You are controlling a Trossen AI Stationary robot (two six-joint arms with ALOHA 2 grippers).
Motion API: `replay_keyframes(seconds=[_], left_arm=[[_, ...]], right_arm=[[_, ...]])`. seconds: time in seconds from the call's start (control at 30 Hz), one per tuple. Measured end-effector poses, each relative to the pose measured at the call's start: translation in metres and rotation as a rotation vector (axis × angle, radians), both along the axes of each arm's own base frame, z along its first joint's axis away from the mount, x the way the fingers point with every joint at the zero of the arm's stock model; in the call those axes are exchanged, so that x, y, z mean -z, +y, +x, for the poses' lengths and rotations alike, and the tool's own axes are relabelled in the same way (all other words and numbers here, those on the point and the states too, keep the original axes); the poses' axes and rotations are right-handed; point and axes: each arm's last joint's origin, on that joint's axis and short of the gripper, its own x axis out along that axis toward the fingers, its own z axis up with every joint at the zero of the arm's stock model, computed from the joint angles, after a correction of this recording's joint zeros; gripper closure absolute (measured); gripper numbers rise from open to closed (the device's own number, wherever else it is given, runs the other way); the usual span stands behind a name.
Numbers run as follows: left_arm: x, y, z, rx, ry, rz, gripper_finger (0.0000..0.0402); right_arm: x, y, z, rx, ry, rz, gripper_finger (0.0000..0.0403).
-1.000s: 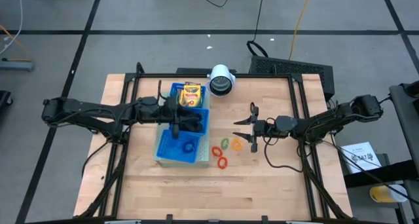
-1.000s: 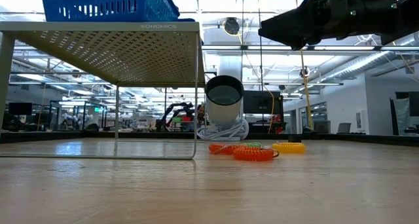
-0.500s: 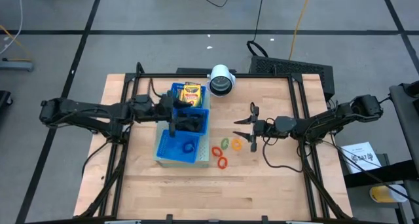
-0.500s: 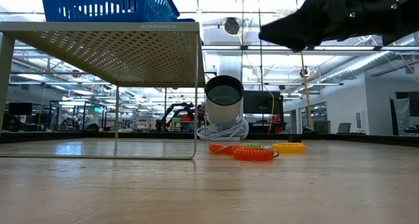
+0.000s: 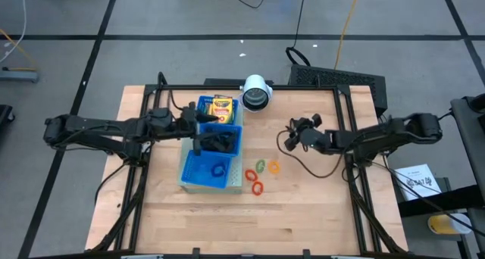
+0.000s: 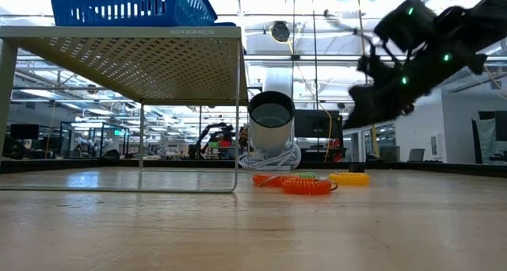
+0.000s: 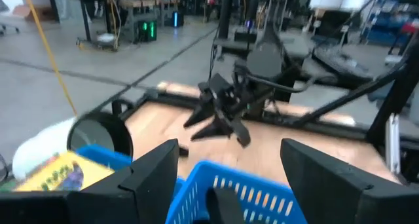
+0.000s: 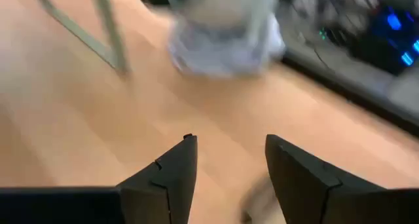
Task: Pick & Place Office Desk Supplies
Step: Put the black rubber band into the middle blue bin on the shelf
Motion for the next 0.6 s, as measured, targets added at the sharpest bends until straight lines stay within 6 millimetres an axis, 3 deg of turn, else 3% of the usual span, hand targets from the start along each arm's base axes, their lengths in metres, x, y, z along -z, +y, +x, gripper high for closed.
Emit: replay_keyframes(seconds=[0.2, 0.6], left_arm=[[0.009, 0.001, 0.008, -0.021, 0.042, 0.003, 0.0131], [0.013, 0.002, 0.013, -0.043, 0.063, 0.010, 0.0131]], right_arm=[[0.016, -0.013, 0.000, 0.036, 0.026, 0.128, 0.0230], [0.048, -0.033, 0.002, 0.139, 0.105, 0.219, 0.0231]])
